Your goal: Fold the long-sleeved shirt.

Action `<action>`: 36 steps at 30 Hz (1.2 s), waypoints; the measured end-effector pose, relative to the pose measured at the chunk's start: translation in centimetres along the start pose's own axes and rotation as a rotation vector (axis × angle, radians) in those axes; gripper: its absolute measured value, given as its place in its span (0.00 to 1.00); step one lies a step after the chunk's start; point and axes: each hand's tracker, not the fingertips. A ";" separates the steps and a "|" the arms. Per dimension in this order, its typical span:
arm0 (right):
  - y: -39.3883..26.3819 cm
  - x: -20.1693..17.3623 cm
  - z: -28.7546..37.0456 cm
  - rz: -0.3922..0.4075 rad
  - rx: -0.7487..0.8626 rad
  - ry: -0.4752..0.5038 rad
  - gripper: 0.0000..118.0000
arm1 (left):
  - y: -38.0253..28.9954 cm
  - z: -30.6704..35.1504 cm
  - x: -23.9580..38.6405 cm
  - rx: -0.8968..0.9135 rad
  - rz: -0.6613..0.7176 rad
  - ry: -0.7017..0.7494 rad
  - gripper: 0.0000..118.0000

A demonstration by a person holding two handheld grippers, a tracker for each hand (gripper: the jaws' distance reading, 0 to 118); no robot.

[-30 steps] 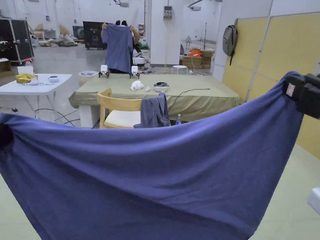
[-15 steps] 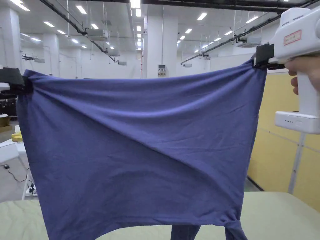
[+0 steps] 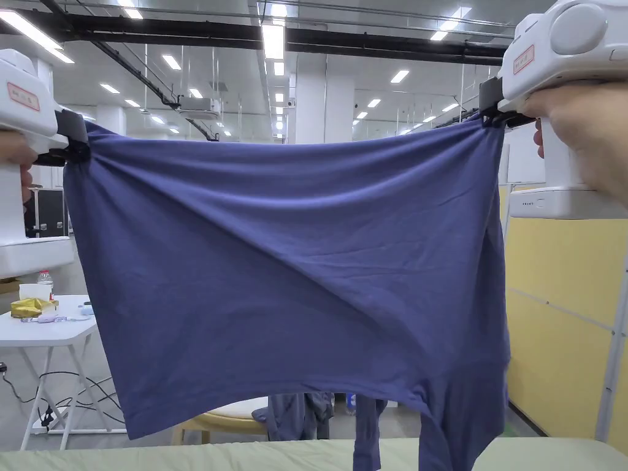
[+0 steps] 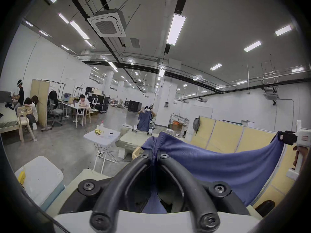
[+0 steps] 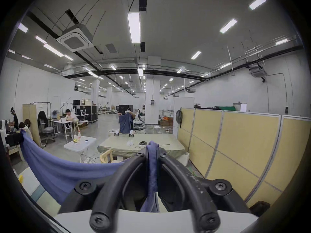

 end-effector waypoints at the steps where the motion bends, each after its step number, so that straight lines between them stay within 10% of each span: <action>1: 0.0 0.0 -0.5 -0.001 0.003 -0.001 0.10 | 0.0 -0.5 0.0 0.001 0.006 0.003 0.02; 14: -10.1 0.6 -9.5 0.008 -0.117 -0.051 0.10 | -8.2 -8.4 -0.5 -0.041 -0.065 -0.037 0.02; 36: -66.4 -2.1 -14.9 0.051 -1.007 -0.026 0.10 | -60.6 -17.2 -10.9 -0.870 -0.161 0.072 0.02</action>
